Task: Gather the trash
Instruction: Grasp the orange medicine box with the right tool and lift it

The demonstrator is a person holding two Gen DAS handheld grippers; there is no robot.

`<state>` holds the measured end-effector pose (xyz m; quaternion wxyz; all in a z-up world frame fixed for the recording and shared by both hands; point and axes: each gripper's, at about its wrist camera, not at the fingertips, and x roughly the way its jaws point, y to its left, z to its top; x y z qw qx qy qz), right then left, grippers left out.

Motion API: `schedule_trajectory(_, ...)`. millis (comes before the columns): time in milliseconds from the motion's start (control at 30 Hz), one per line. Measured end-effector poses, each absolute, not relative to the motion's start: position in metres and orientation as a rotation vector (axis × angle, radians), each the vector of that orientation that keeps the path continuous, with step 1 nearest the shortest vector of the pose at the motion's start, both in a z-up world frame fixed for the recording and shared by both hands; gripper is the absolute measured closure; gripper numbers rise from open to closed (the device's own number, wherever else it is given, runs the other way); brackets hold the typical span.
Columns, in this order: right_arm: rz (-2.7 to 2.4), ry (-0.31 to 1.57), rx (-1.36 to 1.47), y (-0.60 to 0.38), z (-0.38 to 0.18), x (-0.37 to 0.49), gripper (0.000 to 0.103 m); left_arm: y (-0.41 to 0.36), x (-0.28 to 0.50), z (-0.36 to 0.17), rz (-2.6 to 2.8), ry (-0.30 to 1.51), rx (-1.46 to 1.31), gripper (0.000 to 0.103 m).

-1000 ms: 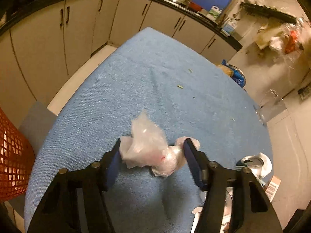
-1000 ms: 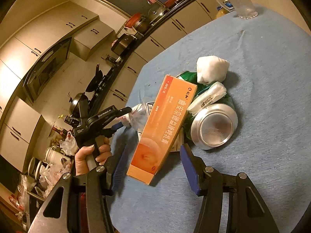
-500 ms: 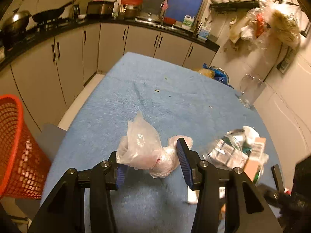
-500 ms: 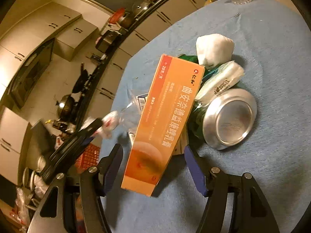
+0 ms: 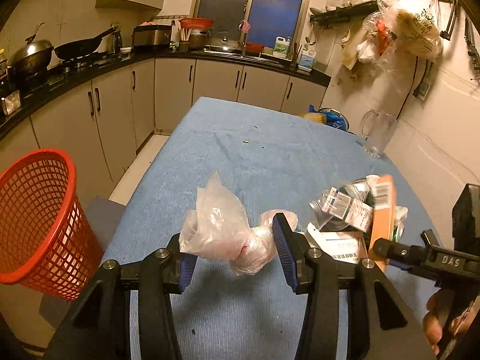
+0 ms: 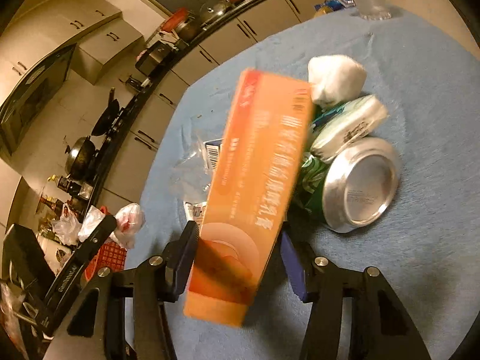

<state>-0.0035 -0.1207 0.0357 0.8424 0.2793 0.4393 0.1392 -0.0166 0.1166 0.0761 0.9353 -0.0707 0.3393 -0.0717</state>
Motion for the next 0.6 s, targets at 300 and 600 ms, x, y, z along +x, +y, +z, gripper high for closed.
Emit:
schedule_trajectory(300,0.375,0.879,0.522,-0.109,0.056,-0.026,0.048,0.118,-0.031,0.084,-0.143,0.674,-0.151,0.057)
schedule_trajectory(600,0.387,0.954,0.402,-0.091,0.042,-0.034,0.048,0.118,-0.038,0.087,-0.138,0.663,-0.140,0.057)
